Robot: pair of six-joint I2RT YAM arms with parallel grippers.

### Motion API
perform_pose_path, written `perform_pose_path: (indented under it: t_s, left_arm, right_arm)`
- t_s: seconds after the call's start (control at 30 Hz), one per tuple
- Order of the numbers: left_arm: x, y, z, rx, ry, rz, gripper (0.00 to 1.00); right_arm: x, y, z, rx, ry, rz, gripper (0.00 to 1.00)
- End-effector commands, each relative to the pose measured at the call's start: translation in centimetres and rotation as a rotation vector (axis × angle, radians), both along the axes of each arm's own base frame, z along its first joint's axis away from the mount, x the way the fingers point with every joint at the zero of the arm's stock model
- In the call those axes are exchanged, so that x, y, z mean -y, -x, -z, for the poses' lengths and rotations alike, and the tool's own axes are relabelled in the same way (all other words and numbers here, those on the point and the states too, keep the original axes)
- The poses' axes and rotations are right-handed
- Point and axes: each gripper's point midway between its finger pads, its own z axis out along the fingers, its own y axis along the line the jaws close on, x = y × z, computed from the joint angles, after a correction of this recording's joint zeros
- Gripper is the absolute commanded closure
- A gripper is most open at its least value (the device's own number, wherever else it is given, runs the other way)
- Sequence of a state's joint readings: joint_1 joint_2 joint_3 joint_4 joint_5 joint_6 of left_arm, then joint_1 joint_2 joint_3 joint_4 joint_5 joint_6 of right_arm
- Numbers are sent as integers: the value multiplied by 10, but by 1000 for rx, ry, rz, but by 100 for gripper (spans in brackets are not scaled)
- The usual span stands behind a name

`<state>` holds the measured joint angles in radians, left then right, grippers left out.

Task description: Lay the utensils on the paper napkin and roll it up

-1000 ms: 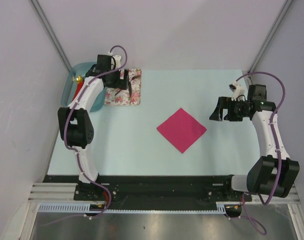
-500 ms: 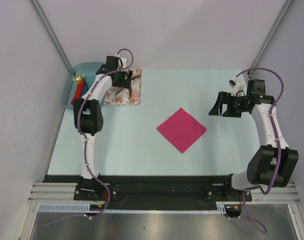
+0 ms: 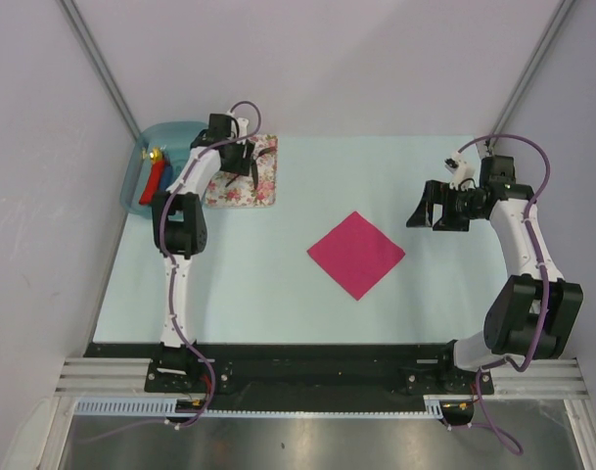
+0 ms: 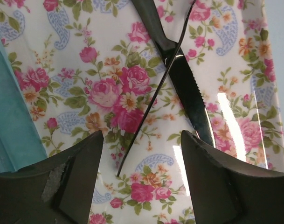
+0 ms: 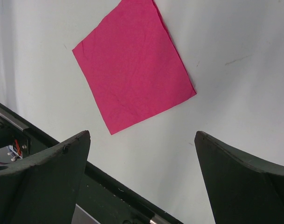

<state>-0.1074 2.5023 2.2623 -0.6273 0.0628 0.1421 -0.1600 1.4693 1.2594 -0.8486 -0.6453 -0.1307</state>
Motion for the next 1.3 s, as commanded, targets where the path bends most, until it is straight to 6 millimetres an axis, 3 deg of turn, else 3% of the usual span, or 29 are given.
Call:
perform_pose_path:
  t_s: [0.0,0.23,0.43,0.53,0.63,0.7,0.83,0.97,1.07,1.1,1.17,1.2,1.27]
  left_arm:
    - [-7,-5,-8,12,-24,21,28]
    - [-3,3,9,-42,2,45,31]
    - [1,17,28,-126,40,46,42]
    - [4,21,29,-144,57,47,52]
    - [7,24,24,-151,77,45,71]
    - [9,26,19,-149,92,47,77]
    - [10,25,1,-116,95,38,100]
    - [10,25,-25,-85,109,25,100]
    - [17,30,-58,-44,155,34,100]
    - [20,32,-80,-6,176,32,100]
    - [25,36,-97,21,213,36,100]
    - [29,41,-124,58,249,43,100]
    - [36,49,-141,68,304,40,100]
  right_arm:
    - [-2,-8,-19,46,-9,-11,0]
    - [-1,-11,-20,42,-15,-16,0]
    - [3,-12,-21,40,-18,-15,0]
    - [5,-13,-23,47,-15,-17,1]
    - [7,-13,-24,53,-12,-20,1]
    - [9,-13,-26,61,-7,-26,2]
    - [11,-15,-32,82,0,-41,3]
    - [11,-20,-41,118,6,-60,3]
    - [9,-27,-49,143,-14,-64,3]
    - [9,-30,-55,160,-21,-65,3]
    - [5,-36,-62,175,-55,-56,3]
    - [3,-39,-69,193,-70,-60,3]
    - [1,-45,-82,218,-98,-41,3]
